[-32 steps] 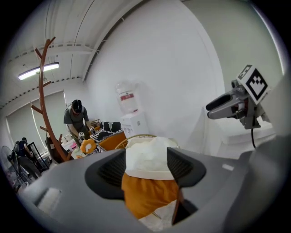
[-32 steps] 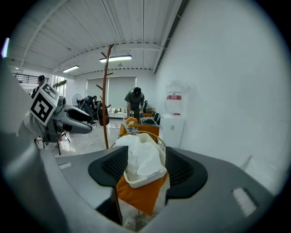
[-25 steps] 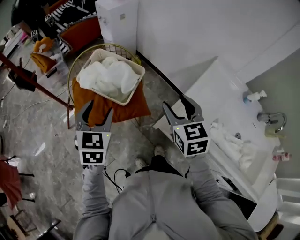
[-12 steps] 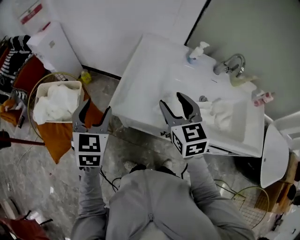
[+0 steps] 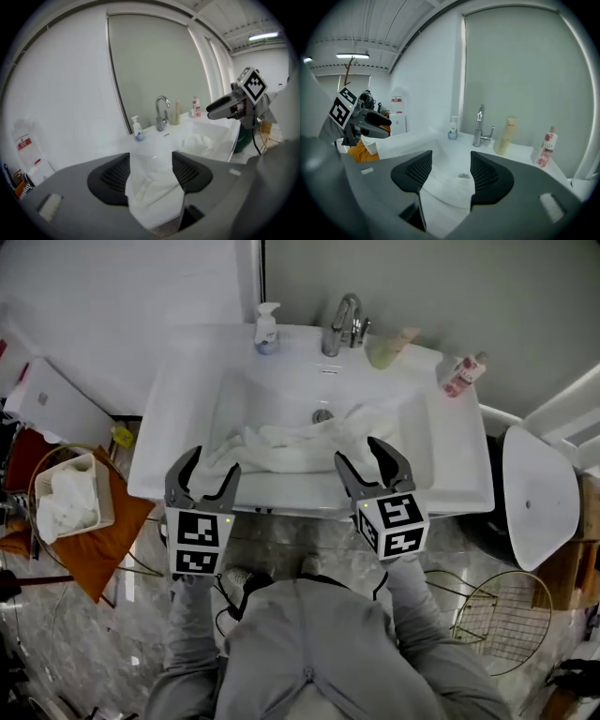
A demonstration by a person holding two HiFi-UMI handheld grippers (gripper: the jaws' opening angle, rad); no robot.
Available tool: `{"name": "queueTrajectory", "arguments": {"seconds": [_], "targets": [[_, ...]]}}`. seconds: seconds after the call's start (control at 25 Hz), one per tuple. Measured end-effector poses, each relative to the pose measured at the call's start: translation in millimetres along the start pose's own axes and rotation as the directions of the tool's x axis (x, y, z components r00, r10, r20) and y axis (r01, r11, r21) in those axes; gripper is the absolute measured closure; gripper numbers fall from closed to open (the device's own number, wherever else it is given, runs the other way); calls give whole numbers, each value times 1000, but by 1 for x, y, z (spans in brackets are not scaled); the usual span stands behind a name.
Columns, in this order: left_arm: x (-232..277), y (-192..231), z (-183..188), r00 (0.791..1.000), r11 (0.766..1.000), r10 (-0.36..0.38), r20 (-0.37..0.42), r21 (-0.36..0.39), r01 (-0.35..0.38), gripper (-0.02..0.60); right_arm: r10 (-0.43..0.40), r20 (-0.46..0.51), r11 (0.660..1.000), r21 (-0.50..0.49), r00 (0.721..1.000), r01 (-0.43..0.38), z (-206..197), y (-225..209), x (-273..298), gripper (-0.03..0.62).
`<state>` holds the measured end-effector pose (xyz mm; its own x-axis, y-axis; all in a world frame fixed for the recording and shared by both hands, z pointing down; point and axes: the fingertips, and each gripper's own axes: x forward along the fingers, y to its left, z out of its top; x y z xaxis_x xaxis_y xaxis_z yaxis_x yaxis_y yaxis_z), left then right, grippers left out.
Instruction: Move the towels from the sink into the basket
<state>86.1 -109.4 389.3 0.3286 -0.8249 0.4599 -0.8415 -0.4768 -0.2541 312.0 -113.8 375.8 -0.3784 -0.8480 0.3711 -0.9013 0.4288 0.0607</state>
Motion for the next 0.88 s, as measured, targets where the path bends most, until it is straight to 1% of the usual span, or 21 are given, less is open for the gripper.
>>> {"name": "queueTrajectory", "arguments": {"seconds": [0.2,0.4,0.52,0.6,0.64,0.72,0.8,0.88], "targets": [[39,-61,17,996,996,-77,-36,42,79,275,-61,-29,998,30,998,62,-28,-66,-28,356],[68,-87,29,989,988,-134,-66,67,138,275,-107,-62,991,78,992,112,-51,-105,-39,356],[89,-96,34,985,983,-155,-80,86,162,275,-83,-117,992,87,990,94,-67,-121,-32,356],[103,-98,28,980,978,-170,-100,103,180,275,-36,-178,996,71,983,49,-81,-122,-21,356],[110,-97,20,976,974,-178,-122,119,193,274,-12,-211,998,59,977,25,-88,-122,-14,356],[123,-94,-1,961,959,-194,-198,168,229,275,27,-271,999,28,962,-20,-99,-120,3,356],[138,-89,-28,929,933,-211,-303,221,284,275,62,-340,997,-16,938,-71,-111,-118,23,356],[153,-85,-52,894,903,-216,-393,267,336,275,79,-428,989,-77,900,-123,-127,-119,43,356]]}}
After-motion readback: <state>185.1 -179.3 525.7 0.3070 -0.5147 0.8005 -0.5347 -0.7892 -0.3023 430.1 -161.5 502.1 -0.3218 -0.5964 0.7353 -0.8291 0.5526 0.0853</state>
